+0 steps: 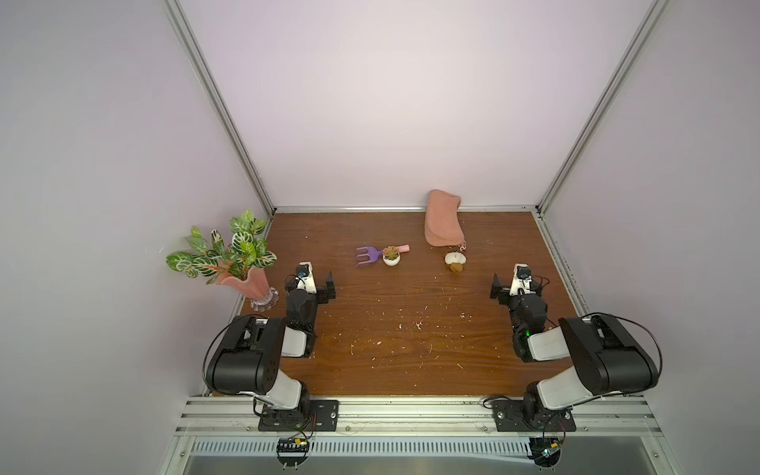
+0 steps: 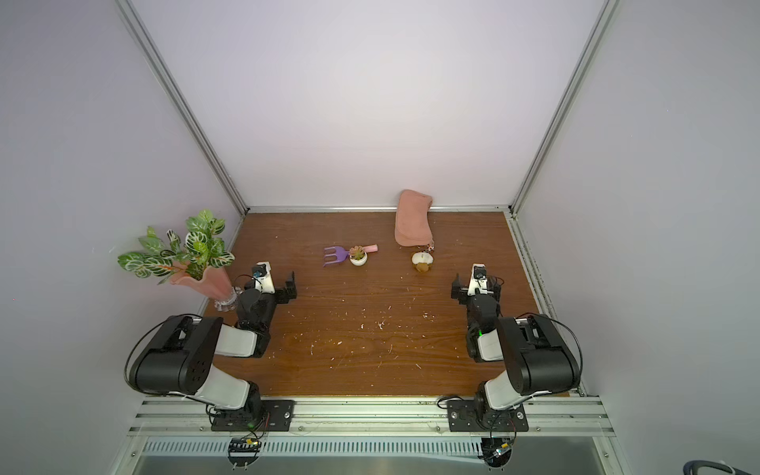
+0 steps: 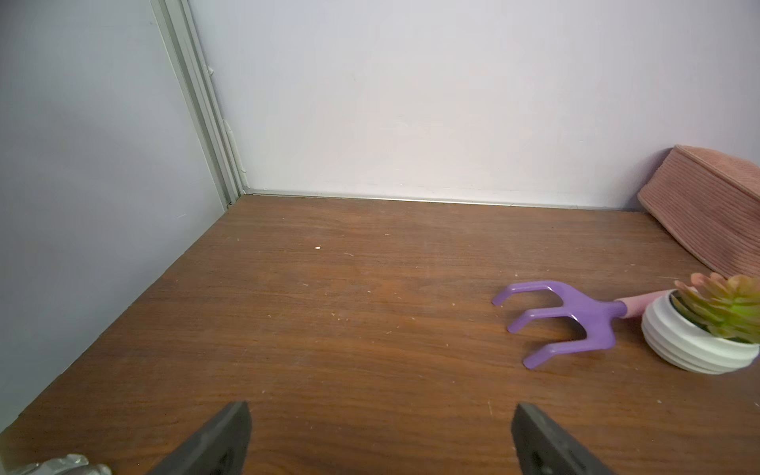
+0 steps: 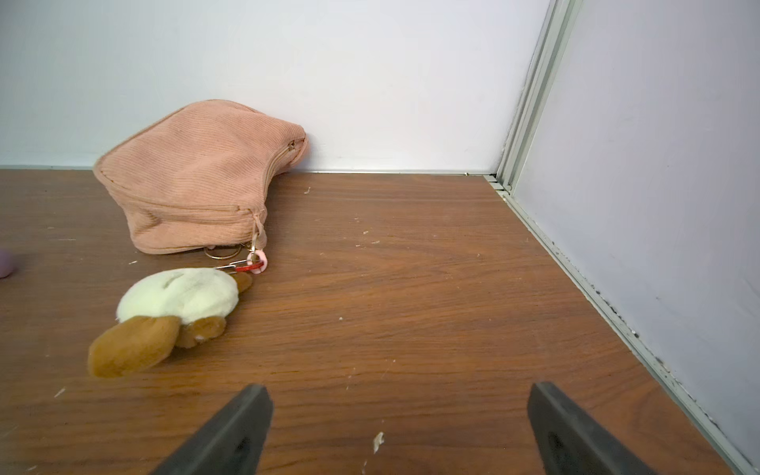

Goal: Remove the decoration from the bag
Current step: Pick up the bag from the center of the board.

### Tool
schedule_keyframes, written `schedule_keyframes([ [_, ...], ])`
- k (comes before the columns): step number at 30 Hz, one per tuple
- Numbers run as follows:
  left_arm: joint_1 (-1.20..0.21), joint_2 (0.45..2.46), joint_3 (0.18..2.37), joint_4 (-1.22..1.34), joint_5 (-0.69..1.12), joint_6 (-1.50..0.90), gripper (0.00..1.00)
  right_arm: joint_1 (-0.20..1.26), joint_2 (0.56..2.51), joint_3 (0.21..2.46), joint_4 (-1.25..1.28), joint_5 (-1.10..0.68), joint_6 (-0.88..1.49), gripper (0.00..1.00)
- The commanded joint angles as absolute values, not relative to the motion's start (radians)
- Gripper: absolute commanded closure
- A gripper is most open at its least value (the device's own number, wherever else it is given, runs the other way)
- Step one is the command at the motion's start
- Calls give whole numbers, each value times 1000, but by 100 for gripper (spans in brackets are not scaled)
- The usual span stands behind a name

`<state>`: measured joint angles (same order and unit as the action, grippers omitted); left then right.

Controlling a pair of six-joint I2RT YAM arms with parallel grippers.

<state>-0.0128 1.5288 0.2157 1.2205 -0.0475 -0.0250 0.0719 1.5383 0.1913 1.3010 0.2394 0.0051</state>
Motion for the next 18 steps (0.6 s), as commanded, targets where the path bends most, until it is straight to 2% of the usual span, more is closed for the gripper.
schedule_keyframes([
  [1,0,1525,218,1248,-39,-26,1,77,1539,201,1344,232,7,0],
  [18,0,1529,221,1247,-41,-29,1,68,1540,210,1328,209,16,0],
])
